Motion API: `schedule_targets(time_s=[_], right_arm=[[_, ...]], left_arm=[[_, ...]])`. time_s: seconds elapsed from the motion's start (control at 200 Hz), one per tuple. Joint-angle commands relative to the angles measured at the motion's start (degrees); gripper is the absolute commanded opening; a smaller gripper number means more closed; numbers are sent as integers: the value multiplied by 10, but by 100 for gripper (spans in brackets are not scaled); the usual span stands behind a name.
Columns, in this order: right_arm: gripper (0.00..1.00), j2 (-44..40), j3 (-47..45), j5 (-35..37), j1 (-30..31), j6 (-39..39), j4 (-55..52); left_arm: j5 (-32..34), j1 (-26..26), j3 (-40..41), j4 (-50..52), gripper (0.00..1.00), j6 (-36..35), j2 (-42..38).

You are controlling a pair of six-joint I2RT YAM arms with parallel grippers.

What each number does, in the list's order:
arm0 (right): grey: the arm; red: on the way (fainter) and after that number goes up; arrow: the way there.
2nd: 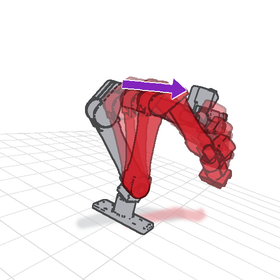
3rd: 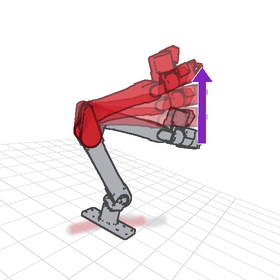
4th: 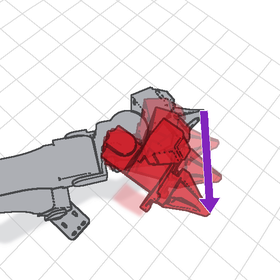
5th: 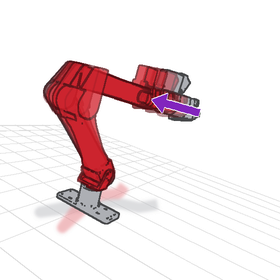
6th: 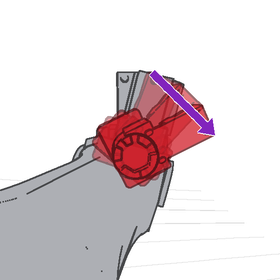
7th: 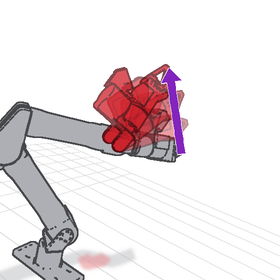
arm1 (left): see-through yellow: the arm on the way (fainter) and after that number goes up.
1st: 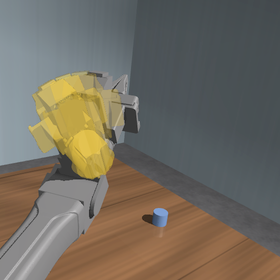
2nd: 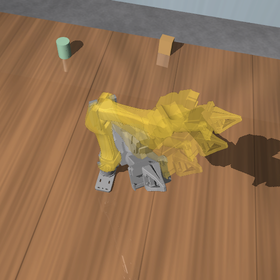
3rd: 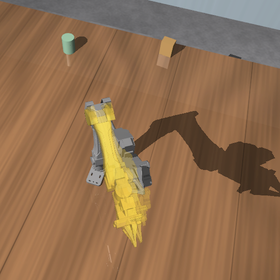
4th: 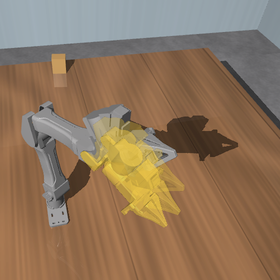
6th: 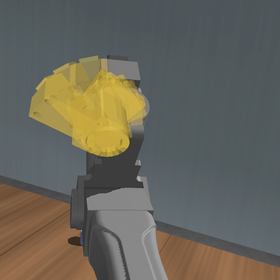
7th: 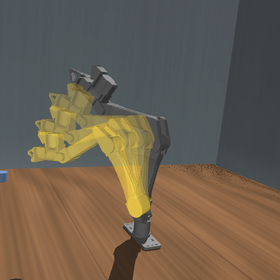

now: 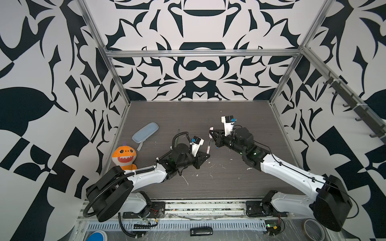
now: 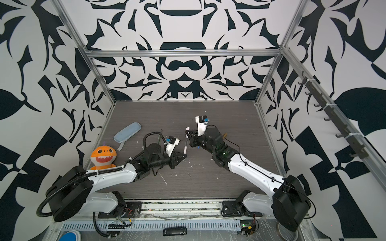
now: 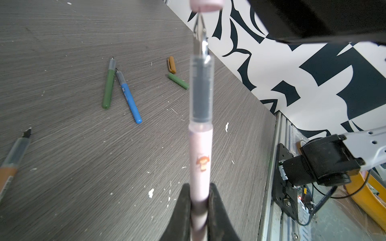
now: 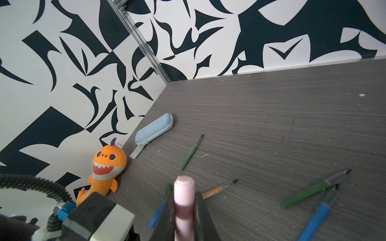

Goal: Insert pens into pen caps
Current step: Put on the pen cap to the pen.

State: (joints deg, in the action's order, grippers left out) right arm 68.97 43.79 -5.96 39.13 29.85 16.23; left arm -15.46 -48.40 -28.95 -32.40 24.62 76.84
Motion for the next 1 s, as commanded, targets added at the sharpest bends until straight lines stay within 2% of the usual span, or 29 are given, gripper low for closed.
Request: schedule_targets(time_s=[0.0,0.475,0.995], right_arm=[[12,0,0,-1,2,8,28],[10,1,-13,-23,2,26,33],[14,-1,-41,-34,2,38,55]], left_arm=[[0,-1,-11,-18,2,4,-13],[8,-1,-12,-28,2,15,0],[8,-1,-20,-108,2,59,21]])
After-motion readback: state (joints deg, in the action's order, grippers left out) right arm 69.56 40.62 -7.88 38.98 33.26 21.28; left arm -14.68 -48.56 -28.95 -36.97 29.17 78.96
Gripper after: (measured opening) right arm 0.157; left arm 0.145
